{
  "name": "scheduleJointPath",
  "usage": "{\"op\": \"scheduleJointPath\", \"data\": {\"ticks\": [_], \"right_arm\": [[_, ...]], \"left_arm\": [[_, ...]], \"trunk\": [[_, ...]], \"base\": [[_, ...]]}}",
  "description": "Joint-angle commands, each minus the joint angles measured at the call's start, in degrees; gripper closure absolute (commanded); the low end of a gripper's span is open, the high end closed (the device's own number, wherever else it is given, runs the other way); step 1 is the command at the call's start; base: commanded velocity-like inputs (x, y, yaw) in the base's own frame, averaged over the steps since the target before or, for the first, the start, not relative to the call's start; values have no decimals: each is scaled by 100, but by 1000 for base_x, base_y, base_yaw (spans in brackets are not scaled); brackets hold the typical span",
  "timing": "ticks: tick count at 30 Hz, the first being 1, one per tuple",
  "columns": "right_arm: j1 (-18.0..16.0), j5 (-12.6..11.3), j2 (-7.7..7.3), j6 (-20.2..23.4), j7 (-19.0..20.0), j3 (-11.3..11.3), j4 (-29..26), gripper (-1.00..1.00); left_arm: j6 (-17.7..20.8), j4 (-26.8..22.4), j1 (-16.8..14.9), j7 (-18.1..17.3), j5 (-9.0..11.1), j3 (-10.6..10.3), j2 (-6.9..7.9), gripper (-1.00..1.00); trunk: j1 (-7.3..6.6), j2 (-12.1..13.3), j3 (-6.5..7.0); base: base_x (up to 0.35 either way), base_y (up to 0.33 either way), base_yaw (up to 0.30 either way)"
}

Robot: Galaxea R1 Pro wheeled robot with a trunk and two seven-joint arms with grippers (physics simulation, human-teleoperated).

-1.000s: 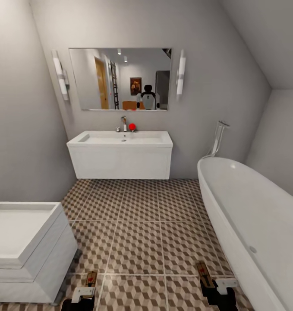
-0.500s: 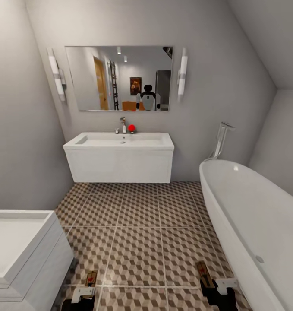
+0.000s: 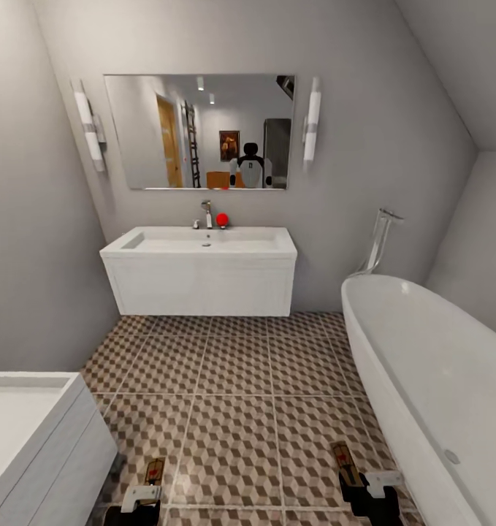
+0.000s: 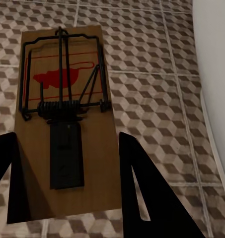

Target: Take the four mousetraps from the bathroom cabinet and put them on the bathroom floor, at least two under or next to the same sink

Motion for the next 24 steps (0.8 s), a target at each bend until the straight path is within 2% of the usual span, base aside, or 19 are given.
{"op": "scheduleJointPath", "data": {"ticks": [1, 24], "right_arm": [[-4, 44, 5, -21, 17, -45, 4, 100], [-4, 44, 5, -22, 17, -45, 4, 100]], "left_arm": [[-38, 22, -9, 9, 50, -49, -3, 100], [-38, 22, -9, 9, 50, -49, -3, 100]], "trunk": [[2, -3, -5], [2, -3, -5]], "base": [[206, 0, 0], [206, 0, 0]]}}
